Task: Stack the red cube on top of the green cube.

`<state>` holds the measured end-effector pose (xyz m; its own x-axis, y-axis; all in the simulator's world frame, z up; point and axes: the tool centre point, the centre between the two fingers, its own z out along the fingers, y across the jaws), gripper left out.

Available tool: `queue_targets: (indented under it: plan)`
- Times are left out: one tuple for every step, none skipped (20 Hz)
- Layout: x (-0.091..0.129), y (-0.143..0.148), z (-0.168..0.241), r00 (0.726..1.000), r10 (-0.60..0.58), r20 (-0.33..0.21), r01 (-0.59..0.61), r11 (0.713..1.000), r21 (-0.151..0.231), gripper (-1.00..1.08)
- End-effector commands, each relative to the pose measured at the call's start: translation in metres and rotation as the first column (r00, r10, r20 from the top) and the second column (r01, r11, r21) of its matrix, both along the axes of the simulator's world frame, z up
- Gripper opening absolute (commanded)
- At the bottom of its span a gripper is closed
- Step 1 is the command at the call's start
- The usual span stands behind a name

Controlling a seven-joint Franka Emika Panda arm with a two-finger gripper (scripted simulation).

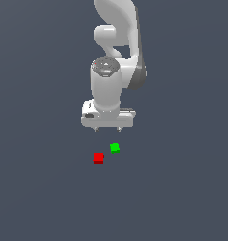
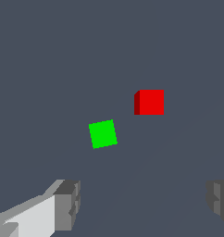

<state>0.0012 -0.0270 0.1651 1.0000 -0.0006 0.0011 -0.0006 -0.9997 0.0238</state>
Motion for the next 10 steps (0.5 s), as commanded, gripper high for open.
queue_targets:
  plan:
    - [0.0,0.0,0.0,1.0,0.0,0.0,0.0,1.0,0.0,1.0]
    - [0.0,0.0,0.0,1.0,0.0,0.0,0.0,1.0,0.0,1.0]
    - [0.001,0.0,-0.001,1.0,0.0,0.0,0.0,1.0,0.0,1.0]
    - [0.001,-0.001,-0.002,1.0,0.0,0.0,0.0,1.0,0.0,1.0]
    - [0.002,-0.002,-0.003,1.0,0.0,0.0,0.0,1.0,0.001,1.0]
    - [0.003,-0.002,-0.005,1.0,0.0,0.0,0.0,1.0,0.001,1.0]
    - [0.005,-0.004,-0.007,1.0,0.0,0.0,0.0,1.0,0.002,1.0]
    - [0.007,-0.005,-0.009,1.0,0.0,0.0,0.0,1.0,0.002,1.0]
    - [0.009,-0.006,-0.012,1.0,0.0,0.0,0.0,1.0,0.003,1.0]
    - [0.011,-0.008,-0.015,1.0,0.0,0.0,0.0,1.0,0.004,1.0]
